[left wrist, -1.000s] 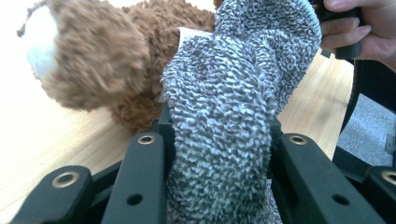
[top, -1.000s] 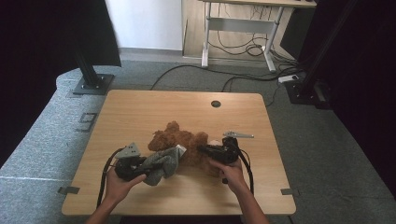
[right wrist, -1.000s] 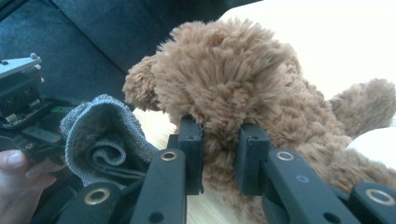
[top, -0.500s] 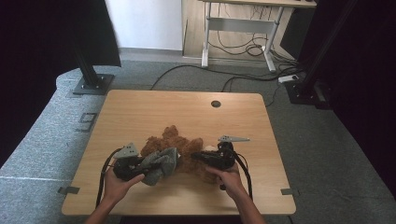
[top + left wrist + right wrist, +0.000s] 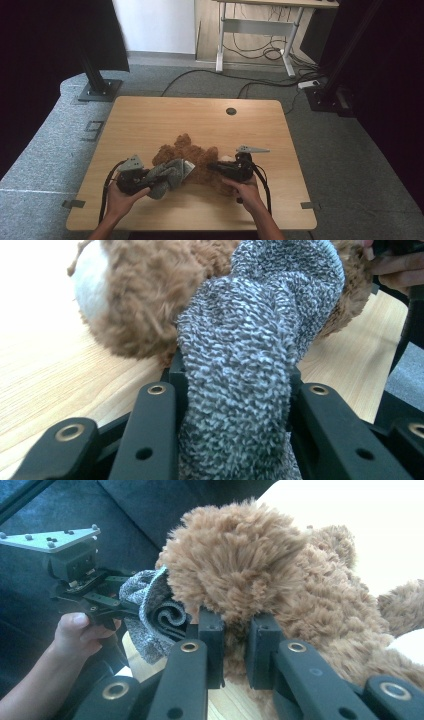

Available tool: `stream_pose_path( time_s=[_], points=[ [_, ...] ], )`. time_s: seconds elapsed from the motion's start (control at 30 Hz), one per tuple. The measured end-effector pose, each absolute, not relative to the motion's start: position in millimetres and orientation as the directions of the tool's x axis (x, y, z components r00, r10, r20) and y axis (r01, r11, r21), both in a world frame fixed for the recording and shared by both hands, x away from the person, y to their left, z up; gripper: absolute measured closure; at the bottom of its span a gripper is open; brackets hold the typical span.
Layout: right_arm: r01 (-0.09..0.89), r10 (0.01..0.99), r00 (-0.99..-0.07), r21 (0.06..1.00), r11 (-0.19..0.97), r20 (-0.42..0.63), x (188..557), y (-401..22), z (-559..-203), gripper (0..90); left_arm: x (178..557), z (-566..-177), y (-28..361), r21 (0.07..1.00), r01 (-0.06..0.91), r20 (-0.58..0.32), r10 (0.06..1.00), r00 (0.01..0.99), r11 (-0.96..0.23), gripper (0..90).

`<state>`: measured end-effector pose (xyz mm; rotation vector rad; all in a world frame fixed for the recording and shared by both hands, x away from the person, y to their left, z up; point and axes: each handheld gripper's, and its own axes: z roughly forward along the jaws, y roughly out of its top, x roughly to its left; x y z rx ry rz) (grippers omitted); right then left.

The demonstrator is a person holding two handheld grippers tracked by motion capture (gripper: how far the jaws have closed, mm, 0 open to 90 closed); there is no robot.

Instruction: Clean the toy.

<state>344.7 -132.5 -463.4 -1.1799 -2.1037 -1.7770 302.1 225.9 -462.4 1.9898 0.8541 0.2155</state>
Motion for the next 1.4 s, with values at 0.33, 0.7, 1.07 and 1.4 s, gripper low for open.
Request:
stream_pose_path(
  time_s=[0.33, 0.7, 1.07, 1.4],
  points=[
    [0.633, 0.459, -0.686, 0.774, -0.006, 0.564, 345.1, -134.6, -464.7, 79.3, 302.8, -464.7, 229.5, 0.807, 0.489, -0.171, 0.662, 0.730, -0.331, 64.8],
    [0.639, 0.436, -0.694, 0.769, 0.006, 0.573, 340.8, -135.4, -462.2, 79.6, 302.5, -468.4, 248.0, 0.807, 0.508, -0.184, 0.688, 0.702, -0.302, 64.8],
    [0.785, 0.225, -0.584, 0.613, -0.090, 0.780, 339.1, -135.0, -455.5, 79.8, 289.1, -448.2, 264.0, 0.852, 0.460, -0.178, 0.689, 0.703, -0.249, 64.8],
    [0.807, 0.343, -0.441, 0.533, -0.252, 0.830, 384.7, -169.9, -480.2, 76.2, 304.3, -451.3, 242.9, 0.836, 0.471, -0.173, 0.677, 0.715, -0.283, 64.8]
  ],
)
